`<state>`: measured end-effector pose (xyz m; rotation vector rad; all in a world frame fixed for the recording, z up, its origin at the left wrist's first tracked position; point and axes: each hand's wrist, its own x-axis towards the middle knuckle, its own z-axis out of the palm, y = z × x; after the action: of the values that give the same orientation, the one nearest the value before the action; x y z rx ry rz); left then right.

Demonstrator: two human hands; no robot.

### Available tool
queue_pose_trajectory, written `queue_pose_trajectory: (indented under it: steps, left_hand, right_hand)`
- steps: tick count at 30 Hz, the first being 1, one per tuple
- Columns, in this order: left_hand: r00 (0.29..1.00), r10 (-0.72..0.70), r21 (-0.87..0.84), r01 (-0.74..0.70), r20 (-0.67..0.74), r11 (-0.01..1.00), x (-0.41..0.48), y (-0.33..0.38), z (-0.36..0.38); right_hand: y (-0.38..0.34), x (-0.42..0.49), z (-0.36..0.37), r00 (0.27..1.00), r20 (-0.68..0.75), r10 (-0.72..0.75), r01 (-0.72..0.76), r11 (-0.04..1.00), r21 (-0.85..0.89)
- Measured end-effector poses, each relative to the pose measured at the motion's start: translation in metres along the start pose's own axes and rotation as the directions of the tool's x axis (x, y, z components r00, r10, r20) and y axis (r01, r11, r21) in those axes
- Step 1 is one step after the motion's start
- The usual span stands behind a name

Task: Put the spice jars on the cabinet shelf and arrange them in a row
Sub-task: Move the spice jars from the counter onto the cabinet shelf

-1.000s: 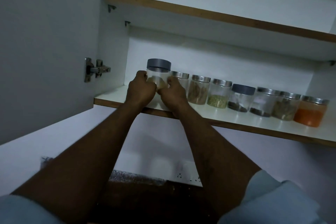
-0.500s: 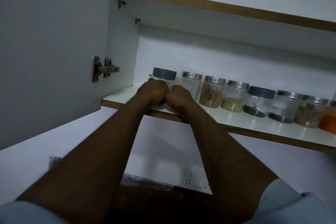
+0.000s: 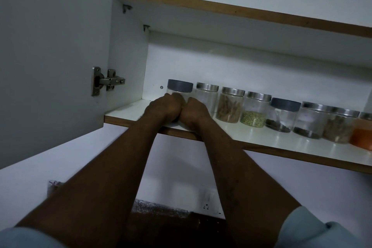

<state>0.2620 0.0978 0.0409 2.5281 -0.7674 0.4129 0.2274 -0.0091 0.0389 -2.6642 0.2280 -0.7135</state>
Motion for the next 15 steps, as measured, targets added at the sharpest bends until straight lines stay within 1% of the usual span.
queue_pose_trajectory:
  steps: [2, 4, 6, 7, 9, 11, 12, 14, 15]
  left_hand:
    - [0.999, -0.039, -0.061, 0.037, -0.035, 0.997, 0.0, 0.0, 0.005]
    - [0.982, -0.108, -0.149, 0.085, -0.153, 0.985, -0.004, 0.002, 0.008]
    - [0.937, -0.227, -0.243, 0.163, -0.264, 0.956, -0.012, 0.007, 0.005]
    - [0.912, -0.263, -0.283, 0.174, -0.314, 0.943, -0.016, 0.009, 0.005]
    - [0.898, -0.236, -0.325, 0.113, -0.371, 0.939, -0.029, 0.012, 0.006]
    - [0.891, -0.155, -0.289, 0.027, -0.426, 0.957, -0.054, 0.013, 0.007]
    - [0.882, -0.105, -0.289, -0.037, -0.46, 0.957, -0.069, 0.012, 0.01]
    - [0.838, 0.012, -0.314, -0.218, -0.546, 0.924, -0.104, 0.012, 0.02]
    - [0.808, 0.044, -0.327, -0.287, -0.588, 0.901, -0.125, 0.012, 0.03]
  right_hand:
    - [0.002, -0.003, 0.0, 0.996, -0.077, 0.047, -0.041, 0.996, 0.076]
    - [0.001, -0.009, 0.0, 0.98, -0.176, 0.096, -0.062, 0.979, 0.192]
    - [-0.002, -0.02, -0.001, 0.953, -0.287, 0.094, -0.011, 0.961, 0.278]
    - [-0.004, -0.026, -0.003, 0.944, -0.323, 0.065, 0.034, 0.956, 0.292]
    - [-0.007, -0.04, -0.009, 0.946, -0.323, -0.02, 0.123, 0.946, 0.3]
    - [-0.008, -0.057, -0.012, 0.952, -0.286, -0.104, 0.186, 0.943, 0.276]
    - [-0.008, -0.068, -0.012, 0.943, -0.293, -0.157, 0.234, 0.94, 0.25]
    - [-0.005, -0.098, -0.002, 0.894, -0.365, -0.259, 0.349, 0.914, 0.208]
    - [-0.001, -0.119, 0.008, 0.866, -0.413, -0.283, 0.399, 0.888, 0.227]
